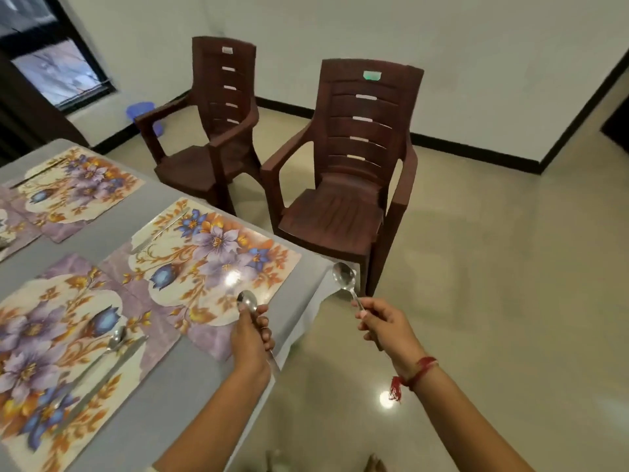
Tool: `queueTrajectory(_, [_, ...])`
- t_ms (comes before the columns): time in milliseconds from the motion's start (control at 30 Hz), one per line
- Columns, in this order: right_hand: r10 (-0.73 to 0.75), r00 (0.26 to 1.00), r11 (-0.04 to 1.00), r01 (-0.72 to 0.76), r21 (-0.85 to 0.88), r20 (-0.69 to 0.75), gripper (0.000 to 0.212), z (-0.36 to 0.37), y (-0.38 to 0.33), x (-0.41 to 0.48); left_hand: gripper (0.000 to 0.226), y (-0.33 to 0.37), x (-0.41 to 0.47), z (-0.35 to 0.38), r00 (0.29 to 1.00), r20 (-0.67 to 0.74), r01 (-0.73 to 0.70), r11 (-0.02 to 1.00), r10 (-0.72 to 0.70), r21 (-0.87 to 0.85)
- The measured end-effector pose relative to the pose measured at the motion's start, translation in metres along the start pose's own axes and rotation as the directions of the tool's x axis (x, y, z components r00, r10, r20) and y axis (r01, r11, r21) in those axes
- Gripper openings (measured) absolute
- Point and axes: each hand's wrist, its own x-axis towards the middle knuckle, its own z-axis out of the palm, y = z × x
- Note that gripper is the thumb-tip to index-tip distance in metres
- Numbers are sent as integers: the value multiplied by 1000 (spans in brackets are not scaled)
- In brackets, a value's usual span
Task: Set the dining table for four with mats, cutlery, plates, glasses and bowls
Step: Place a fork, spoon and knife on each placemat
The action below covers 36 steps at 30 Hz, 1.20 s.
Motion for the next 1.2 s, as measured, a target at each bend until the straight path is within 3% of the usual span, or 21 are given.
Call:
queueTrajectory(267, [44, 971, 979, 5, -205, 234, 28, -6, -36, 105, 35, 19, 27, 49, 980, -183, -110, 984, 83, -139])
queueTrajectory(467, [82, 882, 934, 95, -344, 464, 42, 37, -72, 198, 28, 45, 85, 69, 937, -343, -176, 941, 70, -290])
queueTrajectory(700, [68, 790, 805, 318, -501, 609, 18, 116, -108, 317, 29, 92, 157, 87, 840, -542, -310, 839, 22, -447])
queueTrajectory(833, [11, 679, 693, 524, -495, 734, 18, 172, -129, 348, 26, 107, 181, 77, 805, -594, -344, 807, -11, -480])
queueTrajectory(1067, [53, 506, 668, 623, -407, 861, 21, 283, -129, 369, 27, 117, 196, 46, 751, -660, -503, 627, -24, -595])
queueTrajectory(1200, [75, 370, 589, 733, -341, 926, 19, 342, -121, 374, 29, 113, 202, 44, 704, -709, -571, 553, -51, -607])
